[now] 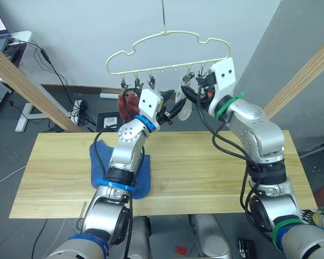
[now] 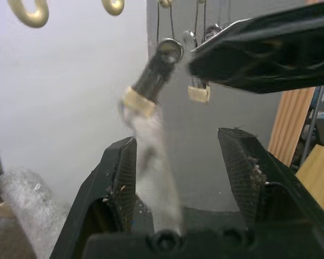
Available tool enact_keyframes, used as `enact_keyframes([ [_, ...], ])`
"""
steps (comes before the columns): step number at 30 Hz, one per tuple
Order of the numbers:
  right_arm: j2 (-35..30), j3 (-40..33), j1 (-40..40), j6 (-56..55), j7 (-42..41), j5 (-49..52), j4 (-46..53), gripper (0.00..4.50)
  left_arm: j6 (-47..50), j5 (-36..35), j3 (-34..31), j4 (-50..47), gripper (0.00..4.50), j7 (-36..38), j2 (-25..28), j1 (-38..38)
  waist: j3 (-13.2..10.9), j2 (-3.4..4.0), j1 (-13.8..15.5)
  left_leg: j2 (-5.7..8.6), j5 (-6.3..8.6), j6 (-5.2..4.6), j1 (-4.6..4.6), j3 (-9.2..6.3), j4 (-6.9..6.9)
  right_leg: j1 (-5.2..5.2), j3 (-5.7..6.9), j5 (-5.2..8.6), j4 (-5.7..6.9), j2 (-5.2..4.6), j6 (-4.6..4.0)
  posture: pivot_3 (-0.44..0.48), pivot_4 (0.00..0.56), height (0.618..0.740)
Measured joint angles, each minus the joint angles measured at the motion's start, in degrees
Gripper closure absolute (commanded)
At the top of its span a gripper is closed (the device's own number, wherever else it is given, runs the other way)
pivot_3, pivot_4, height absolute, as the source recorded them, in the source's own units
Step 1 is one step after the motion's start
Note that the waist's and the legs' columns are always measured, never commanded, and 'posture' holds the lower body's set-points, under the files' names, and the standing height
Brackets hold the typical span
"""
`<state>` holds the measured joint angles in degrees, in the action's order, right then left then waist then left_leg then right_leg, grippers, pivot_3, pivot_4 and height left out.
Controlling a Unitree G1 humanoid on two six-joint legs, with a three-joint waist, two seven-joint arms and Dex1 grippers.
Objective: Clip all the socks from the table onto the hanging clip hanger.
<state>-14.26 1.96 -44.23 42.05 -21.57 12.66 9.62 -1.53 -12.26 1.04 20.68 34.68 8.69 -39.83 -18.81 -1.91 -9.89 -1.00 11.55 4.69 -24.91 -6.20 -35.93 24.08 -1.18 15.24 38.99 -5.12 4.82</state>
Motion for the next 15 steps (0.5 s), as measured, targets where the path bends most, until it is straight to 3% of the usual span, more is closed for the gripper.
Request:
enact_keyframes([
  [8, -1.43, -0.87, 3.15, 2.32, 1.71, 0.36, 6.06, 1.56, 5.90, -1.96, 1.05, -8.36, 1.99, 7.17, 6.12, 3.96, 0.00, 0.00, -0.02, 0.00, 0.00, 0.00, 0.00, 0.00, -0.02, -0.01, -0.01, 0.00, 0.02, 0.00, 0.00, -0.289, 0.324, 0.740],
  [13, 0.32, -1.21, 3.00, 1.13, 4.79, -0.29, 4.24, 2.82, 10.21, -3.67, 1.03, -13.76, 1.94, 10.67, 9.53, 4.20, 0.00, 0.00, 0.09, 0.00, 0.00, 0.00, 0.00, -0.01, -0.01, -0.01, 0.00, 0.00, 0.01, 0.00, 0.00, -0.272, 0.319, 0.740],
  [15, 0.83, -1.22, 2.75, 0.65, 5.68, -0.63, 2.69, 2.82, 11.52, -4.19, 1.02, -15.08, 1.94, 11.29, 10.31, 4.19, 0.00, 0.00, 0.15, 0.00, 0.00, 0.00, 0.00, -0.01, -0.01, -0.01, 0.00, 0.00, 0.01, 0.00, 0.00, -0.269, 0.318, 0.740],
])
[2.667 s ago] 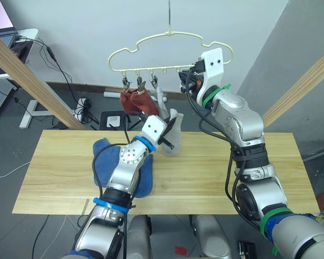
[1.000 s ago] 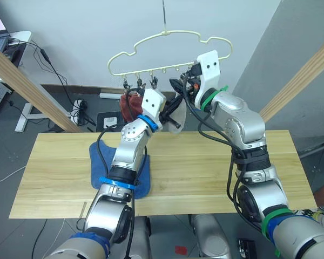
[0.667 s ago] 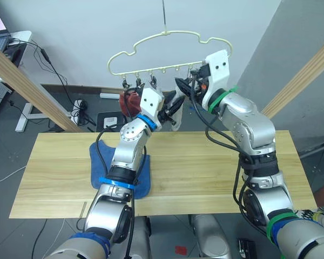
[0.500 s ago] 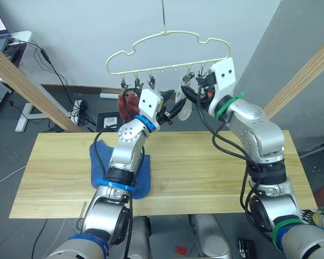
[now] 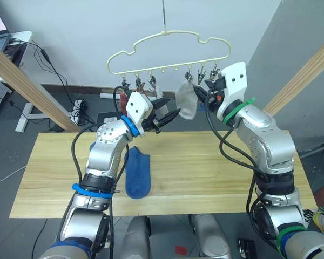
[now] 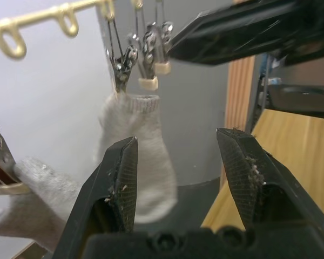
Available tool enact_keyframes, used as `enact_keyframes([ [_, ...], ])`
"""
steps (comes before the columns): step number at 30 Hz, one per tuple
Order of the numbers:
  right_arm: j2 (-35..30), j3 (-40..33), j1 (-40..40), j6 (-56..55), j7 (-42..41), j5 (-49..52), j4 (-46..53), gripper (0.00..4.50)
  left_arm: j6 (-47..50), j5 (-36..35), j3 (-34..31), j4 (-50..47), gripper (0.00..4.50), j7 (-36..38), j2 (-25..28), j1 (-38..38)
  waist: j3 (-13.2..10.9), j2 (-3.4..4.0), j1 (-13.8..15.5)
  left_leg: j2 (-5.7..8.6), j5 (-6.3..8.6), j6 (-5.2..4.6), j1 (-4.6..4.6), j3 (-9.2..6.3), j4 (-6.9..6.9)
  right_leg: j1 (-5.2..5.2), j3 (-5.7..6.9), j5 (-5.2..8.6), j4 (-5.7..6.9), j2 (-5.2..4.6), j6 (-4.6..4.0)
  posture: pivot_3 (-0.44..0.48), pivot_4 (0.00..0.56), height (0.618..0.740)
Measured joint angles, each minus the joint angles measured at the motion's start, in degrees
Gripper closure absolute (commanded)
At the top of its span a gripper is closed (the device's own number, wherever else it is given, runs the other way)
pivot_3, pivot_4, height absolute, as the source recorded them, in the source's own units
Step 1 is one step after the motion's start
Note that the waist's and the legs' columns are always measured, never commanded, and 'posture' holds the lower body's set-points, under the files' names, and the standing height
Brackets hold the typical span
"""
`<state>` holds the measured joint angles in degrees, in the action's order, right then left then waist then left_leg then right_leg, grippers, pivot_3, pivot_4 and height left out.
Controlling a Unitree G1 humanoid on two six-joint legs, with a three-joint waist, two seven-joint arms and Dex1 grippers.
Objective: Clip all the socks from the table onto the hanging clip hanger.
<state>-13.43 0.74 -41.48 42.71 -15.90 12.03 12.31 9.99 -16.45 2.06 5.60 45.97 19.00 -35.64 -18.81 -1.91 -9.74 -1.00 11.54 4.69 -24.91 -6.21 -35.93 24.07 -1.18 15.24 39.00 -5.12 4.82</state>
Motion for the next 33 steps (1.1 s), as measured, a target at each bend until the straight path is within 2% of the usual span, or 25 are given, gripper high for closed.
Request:
enact_keyframes([
  [17, 1.83, 0.34, -6.42, -10.47, 2.22, -3.01, -14.60, 2.82, 9.02, -5.84, -0.28, -7.53, 1.94, 3.15, 3.17, -1.22, 0.00, 0.00, 0.00, 0.00, 0.00, 0.00, 0.00, 0.01, 0.01, 0.01, 0.00, 0.00, -0.01, 0.00, 0.00, -0.255, 0.301, 0.740],
  [33, 4.15, 0.61, -9.16, -14.34, 1.12, -4.18, -19.85, 2.82, 10.93, -7.43, -0.36, -8.31, 1.94, 2.08, 3.40, -2.40, 0.00, 0.00, 0.05, 0.00, 0.00, 0.01, 0.00, 0.01, 0.01, 0.01, 0.00, 0.00, 0.00, 0.00, 0.00, -0.249, 0.298, 0.740],
])
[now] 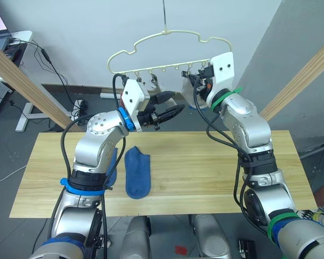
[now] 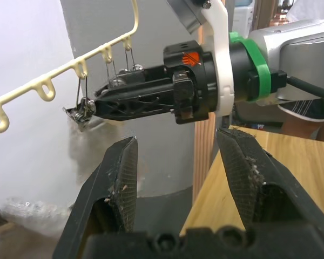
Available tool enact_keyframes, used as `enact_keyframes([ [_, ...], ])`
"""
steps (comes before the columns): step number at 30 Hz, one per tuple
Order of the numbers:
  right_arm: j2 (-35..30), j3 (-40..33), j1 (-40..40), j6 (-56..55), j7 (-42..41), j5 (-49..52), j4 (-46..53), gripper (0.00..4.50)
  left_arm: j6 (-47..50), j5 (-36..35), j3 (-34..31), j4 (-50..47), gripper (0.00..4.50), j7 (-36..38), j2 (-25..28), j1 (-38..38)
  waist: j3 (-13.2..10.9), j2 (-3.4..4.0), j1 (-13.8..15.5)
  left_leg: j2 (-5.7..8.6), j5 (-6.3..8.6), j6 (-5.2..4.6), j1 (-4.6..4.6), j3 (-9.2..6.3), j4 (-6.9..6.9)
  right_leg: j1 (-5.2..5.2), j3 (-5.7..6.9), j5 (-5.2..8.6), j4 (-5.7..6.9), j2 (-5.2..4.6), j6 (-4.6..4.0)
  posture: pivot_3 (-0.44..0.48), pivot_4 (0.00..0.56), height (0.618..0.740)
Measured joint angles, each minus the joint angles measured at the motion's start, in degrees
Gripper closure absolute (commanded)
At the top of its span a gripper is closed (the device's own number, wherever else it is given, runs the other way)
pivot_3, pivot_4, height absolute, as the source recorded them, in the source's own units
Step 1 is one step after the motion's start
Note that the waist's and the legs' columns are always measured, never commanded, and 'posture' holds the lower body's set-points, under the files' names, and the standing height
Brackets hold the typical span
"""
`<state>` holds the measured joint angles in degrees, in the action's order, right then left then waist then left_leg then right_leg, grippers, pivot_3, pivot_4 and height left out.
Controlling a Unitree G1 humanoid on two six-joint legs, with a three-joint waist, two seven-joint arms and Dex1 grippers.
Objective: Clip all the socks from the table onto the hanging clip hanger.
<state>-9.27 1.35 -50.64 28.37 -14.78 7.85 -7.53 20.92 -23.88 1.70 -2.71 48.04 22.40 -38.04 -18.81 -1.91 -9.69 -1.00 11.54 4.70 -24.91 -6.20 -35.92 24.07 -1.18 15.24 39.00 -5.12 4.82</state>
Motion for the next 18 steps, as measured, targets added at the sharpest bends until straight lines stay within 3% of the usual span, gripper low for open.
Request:
enact_keyframes([
  [18, 0.59, -0.04, -1.77, -2.26, -0.18, -0.02, -3.55, 2.82, 0.15, -0.32, -1.03, -0.07, 1.94, -0.12, 0.07, -0.16, 0.00, 0.00, 0.00, 0.00, 0.00, 0.00, 0.00, 0.00, -0.01, 0.00, 0.00, 0.00, 0.01, 0.00, 0.00, -0.243, 0.296, 0.740],
])
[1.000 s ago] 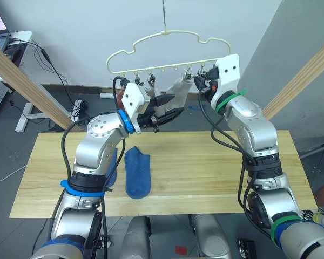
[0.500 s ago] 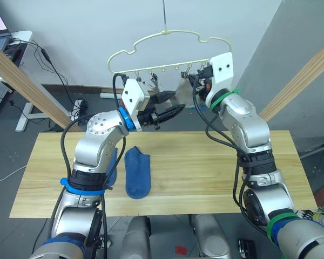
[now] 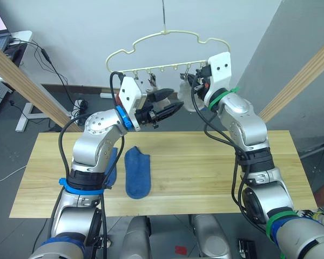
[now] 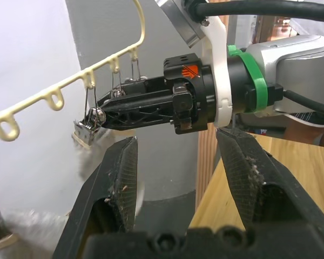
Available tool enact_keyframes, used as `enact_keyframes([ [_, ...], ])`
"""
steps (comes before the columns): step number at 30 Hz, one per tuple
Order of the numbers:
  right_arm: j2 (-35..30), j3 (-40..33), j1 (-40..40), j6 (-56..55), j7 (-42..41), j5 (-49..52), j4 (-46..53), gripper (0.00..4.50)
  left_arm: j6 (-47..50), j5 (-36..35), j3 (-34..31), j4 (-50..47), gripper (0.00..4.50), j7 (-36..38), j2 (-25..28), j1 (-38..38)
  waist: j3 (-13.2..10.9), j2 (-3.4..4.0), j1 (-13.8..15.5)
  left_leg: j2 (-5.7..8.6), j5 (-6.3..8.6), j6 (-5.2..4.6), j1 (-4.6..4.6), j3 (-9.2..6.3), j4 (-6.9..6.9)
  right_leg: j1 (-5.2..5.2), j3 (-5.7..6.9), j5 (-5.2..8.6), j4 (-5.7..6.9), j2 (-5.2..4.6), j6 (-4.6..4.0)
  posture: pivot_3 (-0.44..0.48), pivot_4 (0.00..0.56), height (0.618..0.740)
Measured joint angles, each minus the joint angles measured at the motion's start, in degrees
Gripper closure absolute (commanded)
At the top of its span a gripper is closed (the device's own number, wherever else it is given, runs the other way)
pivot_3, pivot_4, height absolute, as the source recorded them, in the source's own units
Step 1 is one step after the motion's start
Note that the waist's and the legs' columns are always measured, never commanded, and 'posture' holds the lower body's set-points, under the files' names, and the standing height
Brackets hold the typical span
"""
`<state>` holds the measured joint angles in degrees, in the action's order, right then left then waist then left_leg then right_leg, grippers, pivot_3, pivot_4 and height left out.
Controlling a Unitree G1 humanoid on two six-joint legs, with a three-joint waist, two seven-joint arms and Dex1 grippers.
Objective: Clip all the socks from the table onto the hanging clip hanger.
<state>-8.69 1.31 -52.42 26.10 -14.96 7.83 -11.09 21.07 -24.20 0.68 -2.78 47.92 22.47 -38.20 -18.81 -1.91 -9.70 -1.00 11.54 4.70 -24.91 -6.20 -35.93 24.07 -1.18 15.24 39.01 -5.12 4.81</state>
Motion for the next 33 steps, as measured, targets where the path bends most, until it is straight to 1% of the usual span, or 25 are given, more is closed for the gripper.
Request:
enact_keyframes([
  [1, 0.01, -0.01, -0.11, -0.21, 0.00, 0.00, -0.04, 2.82, 0.00, 0.00, 0.00, 0.00, 1.94, 0.00, 0.00, 0.00, 0.00, 0.00, 0.01, 0.00, 0.00, 0.00, 0.00, 0.00, 0.00, 0.00, 0.00, 0.00, 0.00, 0.00, 0.00, -0.243, 0.296, 0.740],
  [4, 0.09, -0.01, -0.13, -0.64, -0.03, 0.02, -0.46, 3.42, 0.00, 0.00, 0.00, 0.00, 1.94, 0.00, 0.00, 0.01, 0.00, 0.00, 0.01, 0.00, 0.00, 0.00, 0.00, 0.00, 0.00, 0.00, -0.01, 0.00, 0.00, 0.00, 0.00, -0.242, 0.296, 0.740],
  [6, 0.14, -0.01, -0.14, -0.90, -0.02, 0.02, -0.60, 3.98, 0.01, 0.00, 0.00, -0.02, 1.94, 0.00, 0.04, 0.11, 0.00, 0.00, 0.01, 0.00, 0.00, 0.00, 0.00, 0.00, 0.00, 0.00, 0.00, 0.00, 0.00, 0.00, 0.00, -0.242, 0.296, 0.740],
  [9, 0.16, -0.04, -0.38, -1.27, -0.02, 0.02, -0.83, 4.45, 0.10, 0.01, 0.00, -0.32, 1.94, -0.11, 0.18, 0.72, 0.00, 0.00, -0.01, 0.00, 0.00, 0.00, 0.00, 0.00, 0.00, 0.00, 0.00, 0.00, 0.00, 0.00, 0.00, -0.242, 0.296, 0.740],
  [13, 0.41, -0.12, -0.73, -1.59, -0.02, 0.07, -1.54, 4.45, 0.40, 0.70, -0.09, -3.16, 1.94, -2.83, 0.48, 3.35, 0.00, 0.00, -0.04, -0.01, 0.00, 0.00, 0.00, 0.01, 0.00, 0.00, -0.01, 0.00, 0.00, 0.00, 0.00, -0.242, 0.298, 0.740],
  [16, 0.54, -0.17, -0.80, -1.63, -0.05, 0.11, -1.62, 4.45, 0.92, 3.50, -0.19, -6.17, 1.39, -7.48, 1.28, 9.06, 0.00, 0.00, -0.21, -0.02, 0.00, 0.00, 0.01, 0.02, 0.01, 0.01, -0.04, 0.00, 0.00, 0.00, 0.00, -0.239, 0.299, 0.740],
  [20, 0.39, -0.44, -0.89, -1.67, -0.17, 0.14, -1.76, 4.45, 3.91, 6.44, -1.60, -8.55, 0.17, -12.46, 3.52, 21.12, -0.01, 0.02, -0.32, -0.03, 0.00, 0.00, 0.01, 0.02, 0.02, 0.04, -0.05, 0.00, 0.04, 0.01, -0.01, -0.228, 0.305, 0.740],
  [21, 0.42, -0.54, -0.90, -1.66, -0.21, 0.16, -1.80, 4.45, 4.78, 7.02, -2.02, -8.54, 0.02, -13.58, 3.75, 23.51, -0.01, 0.02, -0.14, -0.04, 0.00, -0.01, 0.01, 0.01, 0.02, 0.05, -0.03, 0.00, 0.04, 0.01, -0.01, -0.228, 0.305, 0.740],
  [24, 0.42, -0.60, -0.95, -1.66, -0.59, 0.19, -1.83, 4.45, 4.75, 9.46, -2.43, -7.10, 0.00, -15.39, 5.11, 28.38, -0.01, 0.02, 0.17, -0.04, 0.00, -0.01, 0.01, 0.01, 0.01, 0.04, -0.02, -0.02, 0.07, 0.01, -0.03, -0.230, 0.307, 0.740],
  [27, 0.49, -0.59, -0.96, -1.65, -1.00, 0.20, -2.02, 4.45, 3.52, 10.94, -2.52, -3.43, 0.00, -16.27, 5.07, 30.65, -0.01, 0.02, 0.36, -0.03, 0.00, -0.01, 0.01, 0.01, 0.00, 0.04, -0.02, -0.03, 0.06, 0.01, -0.05, -0.235, 0.310, 0.740],
  [33, 0.52, -0.60, -0.97, -1.60, -1.31, 0.19, -2.09, 4.45, -3.16, 15.82, -0.37, 8.66, 0.00, -17.54, 3.23, 30.26, -0.01, 0.02, 0.31, -0.04, 0.00, -0.01, 0.01, 0.02, 0.02, 0.04, -0.01, -0.04, 0.06, 0.02, -0.05, -0.244, 0.313, 0.740],
])
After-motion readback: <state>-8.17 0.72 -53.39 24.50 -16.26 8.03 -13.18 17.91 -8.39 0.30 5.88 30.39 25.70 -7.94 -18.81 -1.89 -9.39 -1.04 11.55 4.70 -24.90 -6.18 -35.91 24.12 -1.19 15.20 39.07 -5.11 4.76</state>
